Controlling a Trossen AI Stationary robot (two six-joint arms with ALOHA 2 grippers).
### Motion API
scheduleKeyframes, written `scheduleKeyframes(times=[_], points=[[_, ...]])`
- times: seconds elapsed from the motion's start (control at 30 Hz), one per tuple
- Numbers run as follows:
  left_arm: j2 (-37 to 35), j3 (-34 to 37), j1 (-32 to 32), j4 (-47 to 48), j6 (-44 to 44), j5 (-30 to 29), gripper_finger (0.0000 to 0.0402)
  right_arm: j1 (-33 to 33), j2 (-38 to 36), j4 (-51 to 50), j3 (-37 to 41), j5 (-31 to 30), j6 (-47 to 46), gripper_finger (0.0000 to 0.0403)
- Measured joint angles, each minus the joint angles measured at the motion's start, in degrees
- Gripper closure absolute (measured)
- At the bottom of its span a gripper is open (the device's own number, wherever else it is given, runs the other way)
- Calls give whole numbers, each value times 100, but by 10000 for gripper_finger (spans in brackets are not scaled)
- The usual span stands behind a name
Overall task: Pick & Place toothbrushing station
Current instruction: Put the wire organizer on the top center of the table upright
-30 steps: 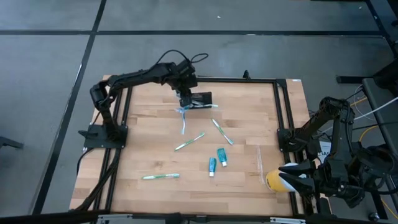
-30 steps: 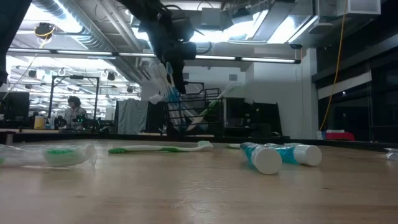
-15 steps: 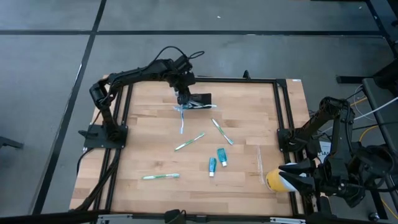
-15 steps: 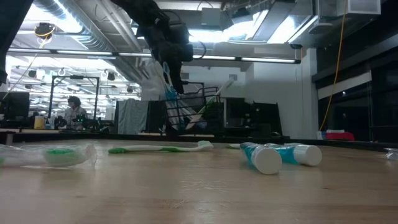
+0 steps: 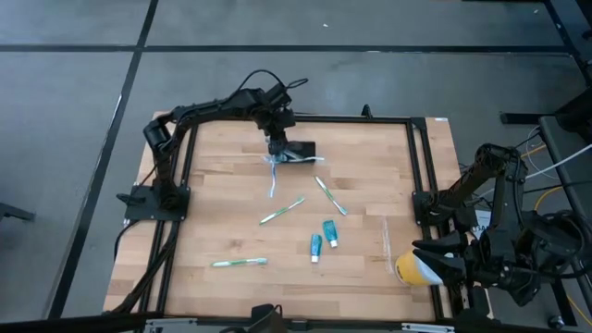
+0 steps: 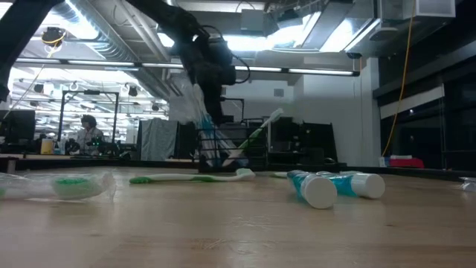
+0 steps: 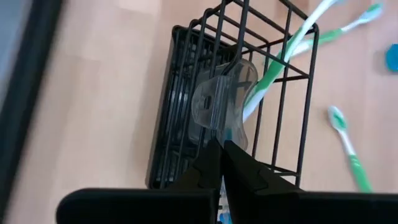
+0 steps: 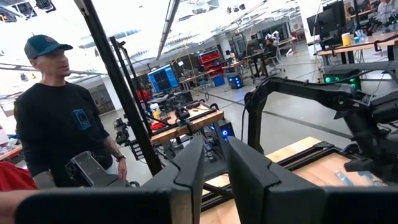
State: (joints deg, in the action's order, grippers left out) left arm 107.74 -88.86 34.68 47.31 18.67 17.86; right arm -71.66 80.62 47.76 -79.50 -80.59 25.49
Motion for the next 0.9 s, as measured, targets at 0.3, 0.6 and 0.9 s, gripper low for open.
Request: scheduleKeyframes(times=[0.3,0.6,0.9], points=[[0,-476,264,-259,-118,267,355,76,-2,23,0,-69,38,333],[1,-467,380,-203,-152,303,349,74,-118,24,0,-150,194,333],[1,-467,143,-257,-937,285,315,74,-178,22,0,-151,646,333]])
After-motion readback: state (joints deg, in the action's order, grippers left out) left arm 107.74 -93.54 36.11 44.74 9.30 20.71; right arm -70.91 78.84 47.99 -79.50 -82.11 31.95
